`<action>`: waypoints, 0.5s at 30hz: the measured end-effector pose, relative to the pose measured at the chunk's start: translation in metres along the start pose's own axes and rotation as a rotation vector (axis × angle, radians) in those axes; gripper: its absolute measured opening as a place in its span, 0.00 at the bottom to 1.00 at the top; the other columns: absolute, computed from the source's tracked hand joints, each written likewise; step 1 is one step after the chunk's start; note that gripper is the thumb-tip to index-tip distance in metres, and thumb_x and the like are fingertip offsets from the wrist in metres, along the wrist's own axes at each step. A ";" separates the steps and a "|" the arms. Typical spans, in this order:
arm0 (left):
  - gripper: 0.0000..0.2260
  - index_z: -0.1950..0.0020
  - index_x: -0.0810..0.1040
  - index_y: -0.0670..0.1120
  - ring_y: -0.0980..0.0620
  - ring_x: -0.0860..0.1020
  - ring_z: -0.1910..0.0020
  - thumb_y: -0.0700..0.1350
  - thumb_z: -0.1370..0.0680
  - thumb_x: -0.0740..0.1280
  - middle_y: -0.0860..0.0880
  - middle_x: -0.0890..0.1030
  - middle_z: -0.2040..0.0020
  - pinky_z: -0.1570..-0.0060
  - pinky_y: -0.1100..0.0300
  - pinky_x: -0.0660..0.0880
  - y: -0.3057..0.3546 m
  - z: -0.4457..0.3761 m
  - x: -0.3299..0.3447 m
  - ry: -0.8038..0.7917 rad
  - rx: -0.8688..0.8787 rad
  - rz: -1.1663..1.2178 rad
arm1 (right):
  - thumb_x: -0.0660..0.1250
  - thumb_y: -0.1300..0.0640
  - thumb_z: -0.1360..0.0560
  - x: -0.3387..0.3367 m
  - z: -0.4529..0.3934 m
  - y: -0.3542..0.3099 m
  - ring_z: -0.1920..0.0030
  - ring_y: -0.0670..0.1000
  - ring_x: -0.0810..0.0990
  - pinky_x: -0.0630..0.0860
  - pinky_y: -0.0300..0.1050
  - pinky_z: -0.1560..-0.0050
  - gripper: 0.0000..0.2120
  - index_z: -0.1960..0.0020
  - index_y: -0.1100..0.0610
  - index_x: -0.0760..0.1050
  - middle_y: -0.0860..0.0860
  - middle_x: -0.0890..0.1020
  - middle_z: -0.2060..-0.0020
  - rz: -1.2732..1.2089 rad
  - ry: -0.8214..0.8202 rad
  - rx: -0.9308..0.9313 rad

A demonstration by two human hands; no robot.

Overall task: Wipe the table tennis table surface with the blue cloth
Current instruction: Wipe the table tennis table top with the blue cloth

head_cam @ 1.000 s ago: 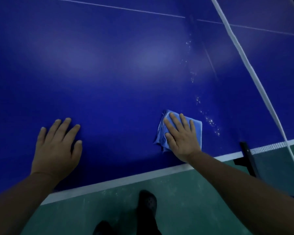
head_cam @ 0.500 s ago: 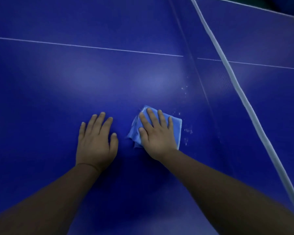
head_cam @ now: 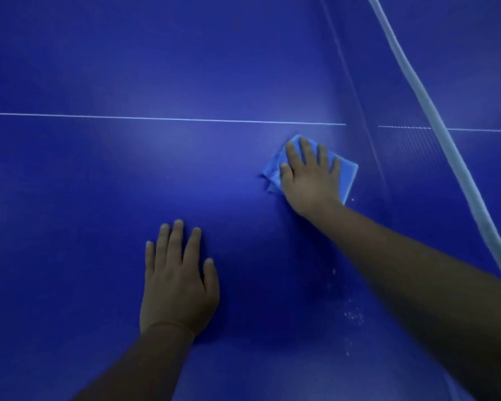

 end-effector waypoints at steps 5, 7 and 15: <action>0.27 0.27 0.72 0.40 0.38 0.60 0.23 0.52 0.22 0.55 0.38 0.66 0.24 0.24 0.43 0.50 0.003 -0.003 -0.003 0.083 0.014 0.005 | 0.47 0.43 0.18 0.024 0.073 -0.053 0.23 0.63 0.58 0.53 0.70 0.27 0.27 0.21 0.49 0.61 0.53 0.62 0.22 0.031 0.076 -0.447; 0.28 0.26 0.68 0.38 0.38 0.58 0.22 0.51 0.22 0.55 0.37 0.63 0.23 0.23 0.43 0.48 0.004 -0.003 -0.005 0.127 -0.011 0.012 | 0.48 0.43 0.19 0.029 0.071 -0.082 0.23 0.64 0.58 0.51 0.71 0.27 0.27 0.22 0.49 0.62 0.53 0.63 0.23 0.018 0.081 -0.490; 0.29 0.23 0.63 0.38 0.37 0.56 0.21 0.51 0.22 0.55 0.36 0.58 0.21 0.23 0.40 0.49 0.002 -0.002 -0.005 0.098 -0.052 -0.023 | 0.48 0.42 0.17 0.020 -0.014 -0.178 0.21 0.61 0.46 0.40 0.70 0.27 0.26 0.20 0.45 0.52 0.48 0.51 0.19 -0.067 0.025 -0.268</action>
Point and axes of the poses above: each hand's wrist, its own z-axis away from the middle knuckle, its own x-axis out of the palm, y = z × x, the point moved 2 cm from there along -z, towards the middle knuckle
